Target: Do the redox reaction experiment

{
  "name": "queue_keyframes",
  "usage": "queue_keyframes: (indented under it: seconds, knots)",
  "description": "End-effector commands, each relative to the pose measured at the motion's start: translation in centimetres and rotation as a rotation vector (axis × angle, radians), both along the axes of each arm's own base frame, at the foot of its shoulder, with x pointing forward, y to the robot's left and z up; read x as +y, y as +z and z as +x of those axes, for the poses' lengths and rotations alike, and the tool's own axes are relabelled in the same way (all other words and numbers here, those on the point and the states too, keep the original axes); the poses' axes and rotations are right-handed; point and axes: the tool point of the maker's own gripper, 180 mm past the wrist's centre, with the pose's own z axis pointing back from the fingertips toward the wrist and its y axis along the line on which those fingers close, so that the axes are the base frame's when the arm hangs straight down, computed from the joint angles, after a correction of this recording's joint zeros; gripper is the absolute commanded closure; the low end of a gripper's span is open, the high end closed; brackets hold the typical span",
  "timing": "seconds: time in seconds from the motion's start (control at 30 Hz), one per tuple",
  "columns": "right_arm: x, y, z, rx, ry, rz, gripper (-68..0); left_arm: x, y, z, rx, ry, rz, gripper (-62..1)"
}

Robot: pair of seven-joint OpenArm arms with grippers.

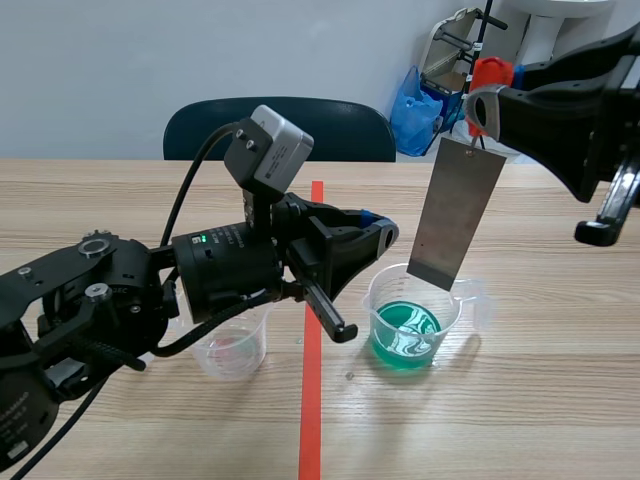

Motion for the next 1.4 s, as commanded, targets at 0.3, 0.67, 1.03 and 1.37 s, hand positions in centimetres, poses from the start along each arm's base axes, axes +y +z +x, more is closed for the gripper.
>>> queue_keyframes:
  seconds: [0.3, 0.67, 1.03, 1.37]
  knots:
    - [0.3, 1.0, 0.0, -0.029, 0.011, 0.016, -0.7, 1.4, -0.1, 0.6, -0.046, 0.041, 0.048, -2.7]
    - [0.3, 1.1, 0.0, -0.029, 0.012, 0.016, -0.6, 15.0, -3.5, -3.1, -0.013, 0.239, 0.128, -2.7]
    - [0.3, 1.1, 0.0, -0.029, 0.012, 0.017, -0.6, 28.3, -0.5, -13.0, -0.055, 0.489, 0.176, -2.7]
    - [0.3, 1.1, 0.0, -0.030, 0.012, 0.017, -0.7, 31.9, 2.4, -19.5, -0.097, 0.545, 0.267, -29.2]
